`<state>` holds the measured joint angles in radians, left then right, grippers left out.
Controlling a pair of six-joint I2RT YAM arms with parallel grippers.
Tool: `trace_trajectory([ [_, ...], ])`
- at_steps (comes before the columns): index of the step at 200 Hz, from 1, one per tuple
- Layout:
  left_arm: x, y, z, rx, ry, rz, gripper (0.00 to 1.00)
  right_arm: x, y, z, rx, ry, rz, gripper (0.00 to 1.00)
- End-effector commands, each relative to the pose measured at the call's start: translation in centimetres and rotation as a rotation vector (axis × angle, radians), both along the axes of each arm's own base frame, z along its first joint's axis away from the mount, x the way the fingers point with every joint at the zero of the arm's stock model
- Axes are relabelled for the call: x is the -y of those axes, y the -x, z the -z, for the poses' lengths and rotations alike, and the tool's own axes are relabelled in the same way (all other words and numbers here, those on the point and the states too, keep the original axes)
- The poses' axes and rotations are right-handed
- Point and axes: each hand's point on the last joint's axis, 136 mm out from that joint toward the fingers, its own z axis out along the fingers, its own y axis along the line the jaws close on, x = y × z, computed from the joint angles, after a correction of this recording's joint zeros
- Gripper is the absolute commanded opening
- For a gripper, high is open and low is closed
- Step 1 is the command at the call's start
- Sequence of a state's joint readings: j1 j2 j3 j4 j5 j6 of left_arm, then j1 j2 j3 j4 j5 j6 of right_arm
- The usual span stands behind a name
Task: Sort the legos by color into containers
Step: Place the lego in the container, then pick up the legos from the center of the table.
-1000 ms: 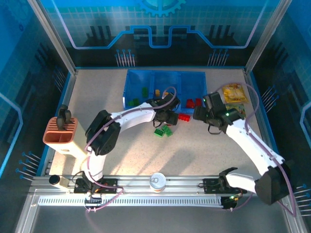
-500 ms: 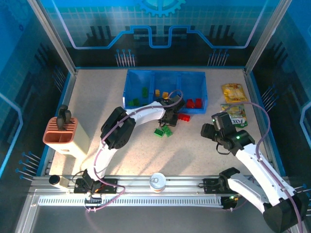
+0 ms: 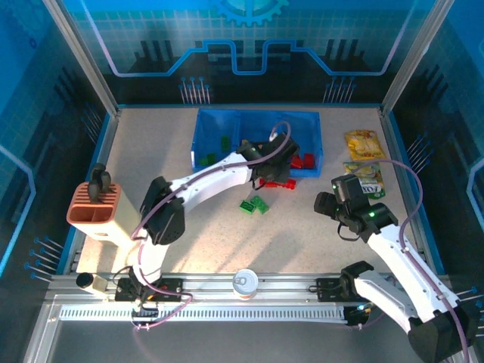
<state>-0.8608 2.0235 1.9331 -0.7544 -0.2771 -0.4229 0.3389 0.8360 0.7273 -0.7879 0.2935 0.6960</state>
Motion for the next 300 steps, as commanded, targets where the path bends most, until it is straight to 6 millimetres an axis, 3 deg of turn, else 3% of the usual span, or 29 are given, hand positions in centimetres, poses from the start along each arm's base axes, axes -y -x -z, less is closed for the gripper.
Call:
trace_trajectory([
  [1,1.3,-2.6,-4.2,0.119,0.037,0.027,0.32,-0.7,-0.3,-0.6,0.028,-0.069,0.002,0.78],
  [23,3.4,-5.0,-3.7,0.162,0.017,0.036,0.32,-1.3,0.1,-1.1,0.061,-0.120,-0.013,0.77],
  [60,5.1,-9.0,-0.7,0.182,0.022,-0.012,0.32,-0.9,1.4,-2.1,0.106,-0.133,-0.021,0.78],
  [144,5.8,-12.3,3.5,0.165,0.080,-0.017,0.36,-0.6,3.0,-2.0,0.123,-0.157,-0.025,0.77],
  [153,5.7,-12.6,3.8,0.159,0.080,-0.017,0.43,-0.7,3.0,-1.9,0.122,-0.161,-0.026,0.77],
  [166,5.7,-12.7,3.9,0.146,0.095,-0.002,0.69,-0.9,2.9,-2.0,0.123,-0.166,-0.033,0.77],
  [189,5.9,-11.9,1.4,0.158,0.133,0.016,0.76,-1.0,2.7,-1.6,0.116,-0.160,-0.041,0.77],
  [199,5.9,-11.2,-1.0,0.187,0.165,0.026,0.81,-1.1,2.6,-1.4,0.107,-0.158,-0.049,0.78],
  [241,5.3,-5.4,-11.1,0.369,0.286,0.110,0.83,-2.5,1.4,-0.3,0.073,-0.160,-0.114,0.83],
  [273,2.5,-1.2,-12.7,0.399,0.312,0.121,0.83,-4.0,-0.6,0.6,0.038,-0.149,-0.180,0.85],
  [300,-1.3,2.4,-11.0,0.374,0.309,0.099,0.82,-5.1,-2.8,1.6,0.016,-0.122,-0.222,0.84],
])
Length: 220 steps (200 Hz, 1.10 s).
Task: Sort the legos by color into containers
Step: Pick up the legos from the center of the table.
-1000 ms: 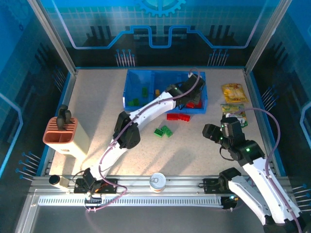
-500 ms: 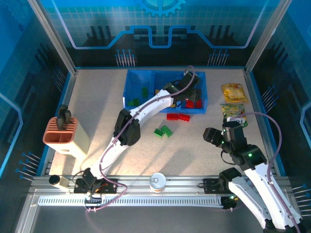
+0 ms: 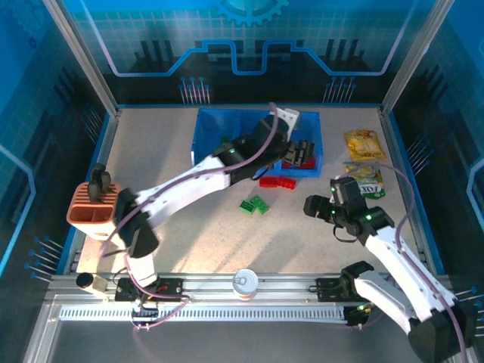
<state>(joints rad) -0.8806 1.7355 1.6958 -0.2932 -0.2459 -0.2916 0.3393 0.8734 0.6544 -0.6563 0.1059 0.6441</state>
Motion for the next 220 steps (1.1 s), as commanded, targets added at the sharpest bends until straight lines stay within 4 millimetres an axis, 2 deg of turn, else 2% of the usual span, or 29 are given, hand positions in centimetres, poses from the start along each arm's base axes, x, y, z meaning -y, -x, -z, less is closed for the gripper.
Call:
trace_trajectory([
  [1,-2.8,1.6,2.4,-0.010,-0.010,-0.029,0.82,-1.6,-2.5,-0.5,0.050,-0.003,-0.072,0.84],
  [20,-5.8,3.8,5.1,-0.060,-0.031,-0.062,0.81,-2.3,-4.3,0.3,0.040,0.009,-0.090,0.84],
  [49,-10.9,6.9,11.0,-0.173,-0.110,-0.146,0.80,-3.9,-7.0,1.9,-0.010,-0.001,-0.096,0.84],
  [70,-14.3,9.1,14.4,-0.249,-0.129,-0.220,0.80,-5.3,-8.9,2.9,-0.020,-0.012,-0.075,0.85],
  [94,-16.9,11.2,17.4,-0.321,-0.109,-0.276,0.80,-6.3,-10.6,4.7,-0.062,-0.013,-0.027,0.86],
  [99,-17.3,11.6,17.8,-0.333,-0.107,-0.282,0.79,-6.8,-11.7,4.1,-0.045,-0.021,-0.019,0.86],
  [110,-18.1,12.3,18.8,-0.357,-0.115,-0.298,0.79,-7.3,-12.6,4.6,-0.057,-0.023,-0.006,0.86],
  [131,-19.4,13.3,20.1,-0.383,-0.144,-0.318,0.79,-7.8,-13.9,5.5,-0.078,0.010,0.017,0.86],
  [156,-20.5,13.9,20.7,-0.389,-0.163,-0.333,0.79,-8.2,-14.8,6.4,-0.098,0.064,0.039,0.85],
  [189,-21.0,14.1,20.8,-0.384,-0.174,-0.340,0.78,-8.1,-15.0,7.8,-0.137,0.170,0.073,0.84],
  [220,-20.9,14.0,20.6,-0.377,-0.171,-0.340,0.78,-7.6,-14.9,9.3,-0.163,0.212,0.115,0.78],
])
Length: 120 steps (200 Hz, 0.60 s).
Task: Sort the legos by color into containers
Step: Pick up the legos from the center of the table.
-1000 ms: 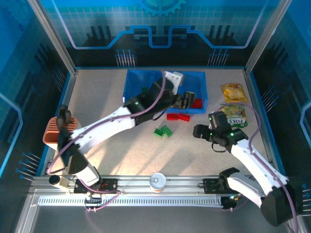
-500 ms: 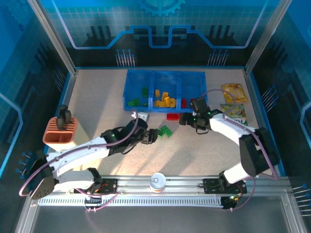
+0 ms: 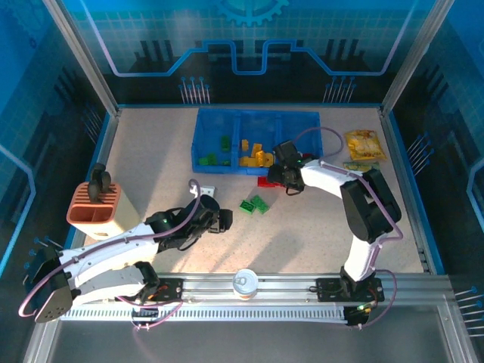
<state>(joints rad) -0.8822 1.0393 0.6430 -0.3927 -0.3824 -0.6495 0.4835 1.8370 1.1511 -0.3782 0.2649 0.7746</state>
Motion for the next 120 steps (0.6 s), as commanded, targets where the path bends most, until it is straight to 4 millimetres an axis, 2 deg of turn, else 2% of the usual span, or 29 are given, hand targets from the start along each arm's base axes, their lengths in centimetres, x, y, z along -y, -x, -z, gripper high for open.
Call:
trace_trajectory([
  [1,-0.6,0.1,0.0,0.010,-0.018,-0.019,0.78,1.2,0.3,1.0,-0.028,0.077,0.065,0.78],
  [35,-0.6,0.0,0.1,0.013,-0.027,-0.014,0.78,1.6,0.4,1.6,-0.035,0.095,0.076,0.61],
  [60,-0.7,-0.1,-0.1,0.020,-0.034,-0.019,0.78,1.8,0.8,1.2,-0.019,0.080,0.075,0.57],
  [94,-0.5,-0.6,-0.6,0.046,-0.039,-0.015,0.78,2.2,2.0,-0.7,0.017,0.070,0.069,0.48],
  [120,0.1,-1.6,-1.2,0.075,-0.067,-0.001,0.78,2.5,3.6,-2.6,0.057,0.054,0.047,0.46],
])
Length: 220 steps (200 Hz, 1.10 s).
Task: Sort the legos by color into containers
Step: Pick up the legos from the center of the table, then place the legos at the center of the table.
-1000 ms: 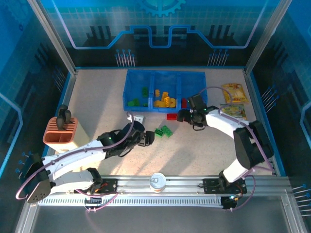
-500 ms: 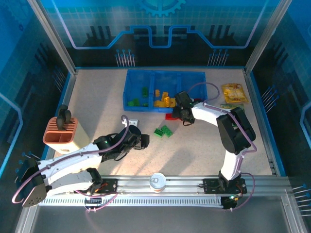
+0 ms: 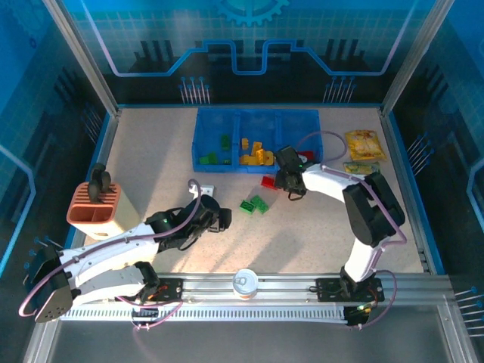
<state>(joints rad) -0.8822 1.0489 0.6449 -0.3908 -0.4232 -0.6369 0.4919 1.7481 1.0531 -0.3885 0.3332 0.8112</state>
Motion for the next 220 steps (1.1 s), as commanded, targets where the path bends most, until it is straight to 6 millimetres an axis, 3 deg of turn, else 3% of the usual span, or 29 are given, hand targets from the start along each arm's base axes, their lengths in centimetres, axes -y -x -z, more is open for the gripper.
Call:
trace_trajectory([
  [1,0.6,-1.2,-1.2,0.052,-0.037,0.017,0.78,0.4,1.5,-2.4,0.045,0.007,-0.007,0.46],
  [37,3.3,-3.4,-2.0,0.054,-0.020,0.050,0.78,0.9,4.4,-6.0,0.112,-0.003,-0.038,0.46],
  [62,5.6,-5.6,-1.9,0.021,-0.017,0.075,0.78,2.4,5.8,-8.6,0.181,-0.015,-0.023,0.47],
  [85,7.9,-7.3,-1.2,-0.009,-0.031,0.113,0.79,4.5,5.1,-10.6,0.235,-0.030,-0.001,0.48],
  [122,9.8,-8.9,0.5,-0.074,-0.090,0.130,0.79,7.0,1.4,-13.1,0.264,-0.042,0.022,0.48],
  [166,9.2,-7.7,0.7,-0.095,-0.048,0.115,0.79,7.2,-2.4,-13.6,0.248,-0.037,0.018,0.47],
  [203,7.4,-6.4,1.1,-0.101,-0.064,0.096,0.79,6.5,-0.9,-11.8,0.228,-0.053,0.007,0.47],
  [220,7.1,-6.0,1.6,-0.108,-0.063,0.095,0.79,7.1,0.0,-10.5,0.214,-0.041,0.028,0.47],
])
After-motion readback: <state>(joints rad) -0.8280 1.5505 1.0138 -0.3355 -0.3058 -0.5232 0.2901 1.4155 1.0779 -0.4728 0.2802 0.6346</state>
